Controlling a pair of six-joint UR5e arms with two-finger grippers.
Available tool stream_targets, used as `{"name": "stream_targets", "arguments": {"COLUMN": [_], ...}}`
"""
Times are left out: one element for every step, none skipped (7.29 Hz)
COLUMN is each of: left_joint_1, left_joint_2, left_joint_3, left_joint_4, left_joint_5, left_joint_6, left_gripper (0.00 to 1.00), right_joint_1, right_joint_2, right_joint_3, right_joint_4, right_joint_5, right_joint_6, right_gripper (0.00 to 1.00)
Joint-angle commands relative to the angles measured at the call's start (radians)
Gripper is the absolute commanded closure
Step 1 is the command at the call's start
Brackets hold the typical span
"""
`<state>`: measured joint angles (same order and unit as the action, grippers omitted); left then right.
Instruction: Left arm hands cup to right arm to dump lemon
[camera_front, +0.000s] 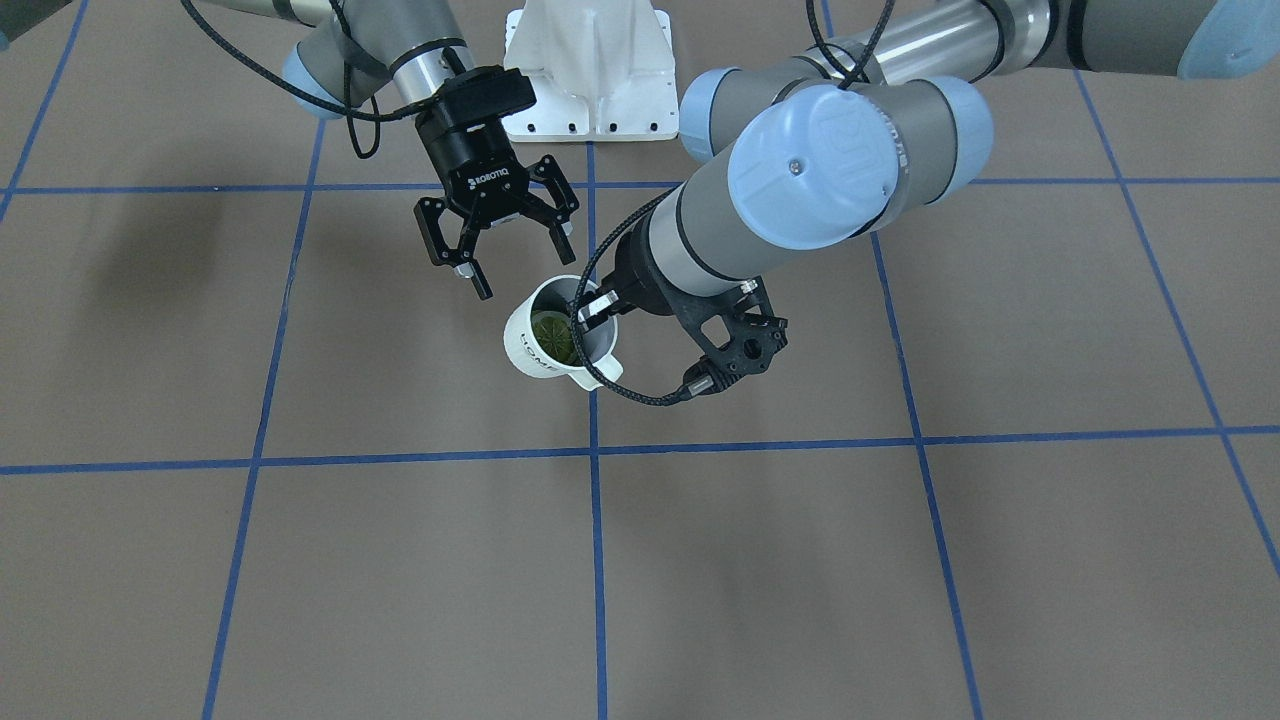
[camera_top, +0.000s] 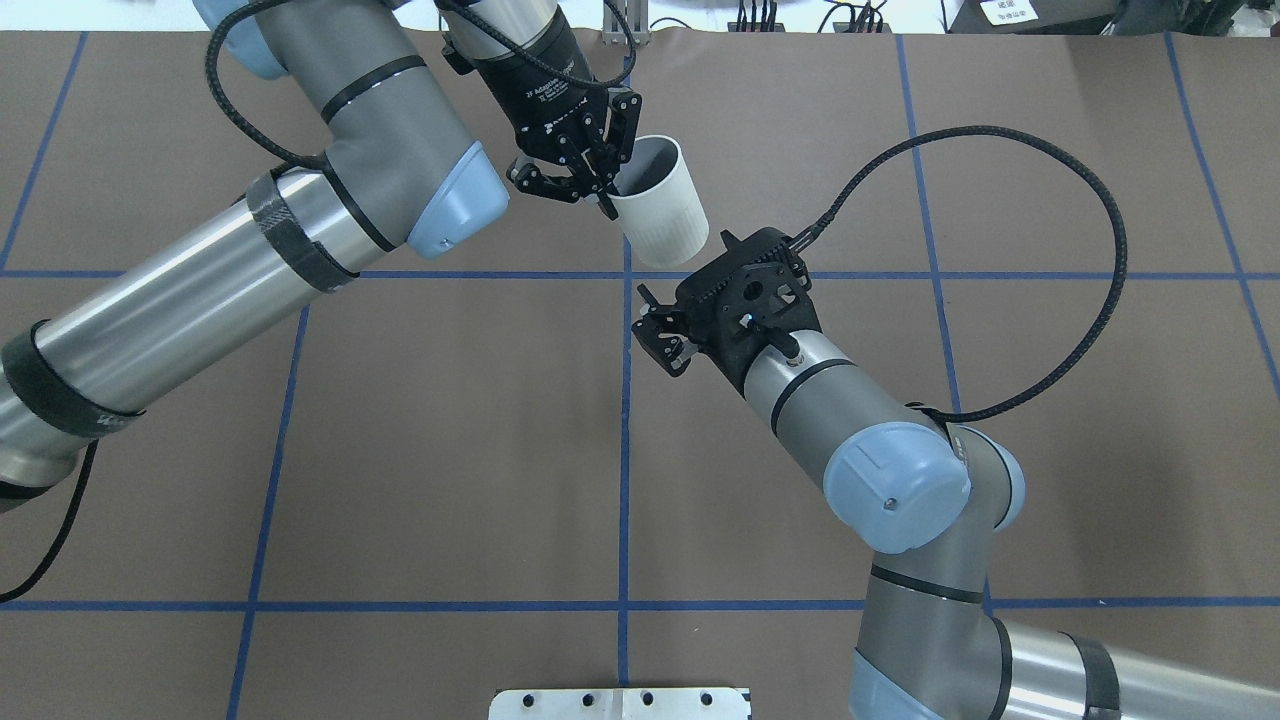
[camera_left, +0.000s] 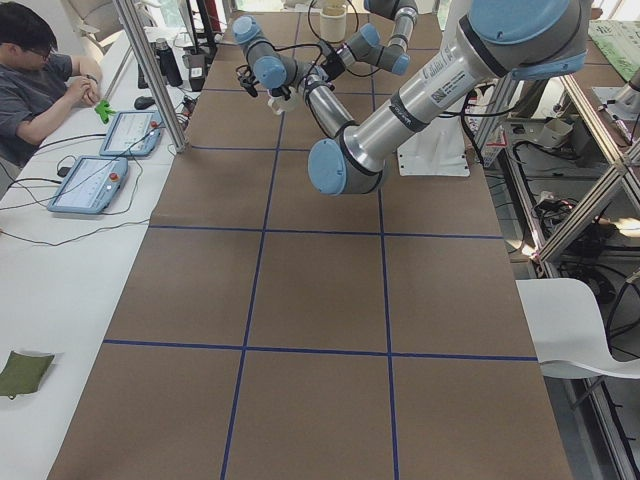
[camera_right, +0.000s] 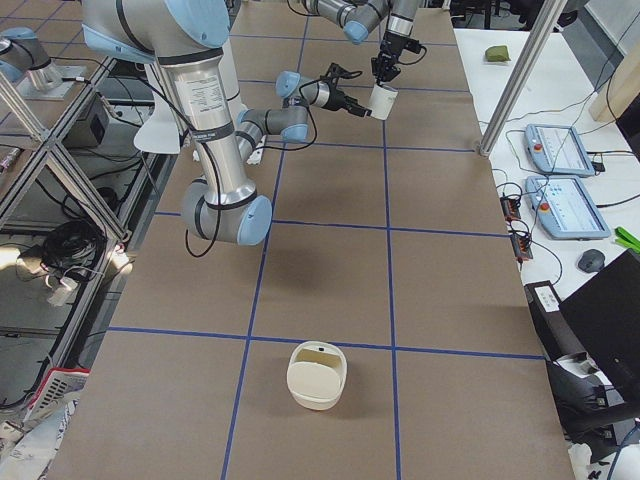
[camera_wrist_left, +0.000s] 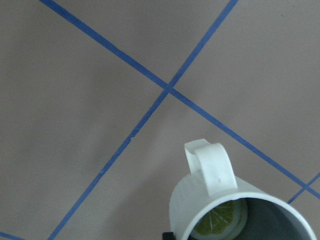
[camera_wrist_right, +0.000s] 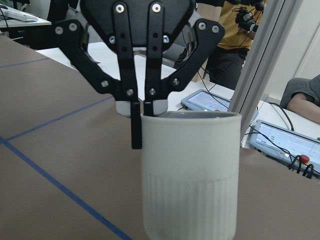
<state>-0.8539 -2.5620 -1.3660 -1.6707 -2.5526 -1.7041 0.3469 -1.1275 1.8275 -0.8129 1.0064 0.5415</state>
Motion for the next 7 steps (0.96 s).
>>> {"name": "stream_targets", "arguments": {"left_joint_1": [0.021, 0.035, 0.039, 0.045, 0.049, 0.050, 0.052], "left_joint_2": [0.008, 0.011, 0.011, 0.011, 0.013, 0.017, 0.026], "left_joint_3": [-0.031, -0.031, -0.036, -0.039, -0.054, -0.065, -0.079], "left_joint_4": [0.008, 0.009, 0.009, 0.012, 0.012, 0.012, 0.012], "left_joint_5": [0.000, 0.002, 0.002, 0.003, 0.003, 0.003, 0.003], "left_joint_6": [-0.006, -0.008, -0.008, -0.008, -0.008, -0.008, -0.008], "left_gripper": [1.00, 1.00, 1.00, 1.00, 1.00, 1.00, 1.00], "right_joint_1": [0.001, 0.001, 0.003, 0.004, 0.006, 0.006, 0.006], "right_joint_2": [-0.002, -0.002, -0.002, -0.002, -0.002, -0.002, -0.002], "right_joint_3": [0.001, -0.001, -0.001, -0.001, -0.002, -0.002, -0.002], "right_joint_4": [0.000, 0.000, 0.000, -0.002, -0.002, 0.000, -0.002], "right_joint_5": [0.000, 0.000, 0.000, 0.000, 0.000, 0.000, 0.000], "right_joint_6": [0.000, 0.000, 0.000, 0.000, 0.000, 0.000, 0.000], "right_gripper": [0.00, 0.00, 0.00, 0.00, 0.00, 0.00, 0.00]}}
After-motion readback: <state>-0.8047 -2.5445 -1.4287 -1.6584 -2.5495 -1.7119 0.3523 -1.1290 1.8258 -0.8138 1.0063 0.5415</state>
